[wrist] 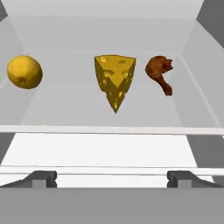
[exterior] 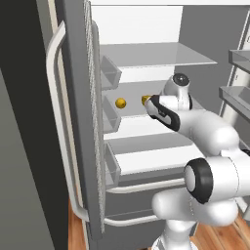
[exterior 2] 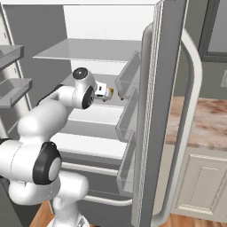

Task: Take the cheese, chicken drumstick, and lemon from the fridge and place them on the plate on the dining counter to create an appetizer plate.

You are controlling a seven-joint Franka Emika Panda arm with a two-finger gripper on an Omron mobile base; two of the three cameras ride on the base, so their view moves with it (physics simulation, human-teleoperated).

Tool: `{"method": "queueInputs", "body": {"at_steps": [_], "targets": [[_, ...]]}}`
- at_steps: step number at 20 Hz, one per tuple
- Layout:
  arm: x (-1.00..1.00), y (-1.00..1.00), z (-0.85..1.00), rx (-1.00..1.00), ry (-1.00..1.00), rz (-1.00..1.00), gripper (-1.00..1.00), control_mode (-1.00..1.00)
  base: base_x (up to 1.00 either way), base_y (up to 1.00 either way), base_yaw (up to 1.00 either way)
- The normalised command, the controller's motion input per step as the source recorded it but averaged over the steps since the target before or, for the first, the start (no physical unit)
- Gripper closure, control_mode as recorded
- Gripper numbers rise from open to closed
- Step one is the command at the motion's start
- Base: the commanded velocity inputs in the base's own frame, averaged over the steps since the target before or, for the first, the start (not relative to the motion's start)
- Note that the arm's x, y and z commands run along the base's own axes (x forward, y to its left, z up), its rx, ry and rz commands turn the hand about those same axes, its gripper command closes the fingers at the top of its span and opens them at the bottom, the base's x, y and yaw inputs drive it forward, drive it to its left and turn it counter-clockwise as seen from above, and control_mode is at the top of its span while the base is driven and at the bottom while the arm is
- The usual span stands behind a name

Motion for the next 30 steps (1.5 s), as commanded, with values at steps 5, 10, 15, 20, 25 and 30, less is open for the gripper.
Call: {"method": "queueInputs", "body": {"at_steps": [5,10,15,20,25,30], "targets": [[0.27,0.00,-0.18,0.00,0.00,0.00,-1.00,-1.00,0.00,0.00,0.00],[0.25,0.00,-0.21,0.00,0.00,0.00,-1.00,-1.00,0.00,0.00,0.00],[0.27,0.00,-0.19,0.00,0.00,0.00,-1.00,-1.00,0.00,0.00,0.00],[0.26,0.00,-0.06,0.00,0.00,0.00,-1.00,-1.00,0.00,0.00,0.00],[0.28,0.00,0.00,0.00,-0.01,0.00,-1.00,-1.00,0.00,0.00,0.00],[0.27,-0.06,0.00,0.00,-0.01,0.00,-1.00,-1.00,0.00,0.00,0.00]]}}
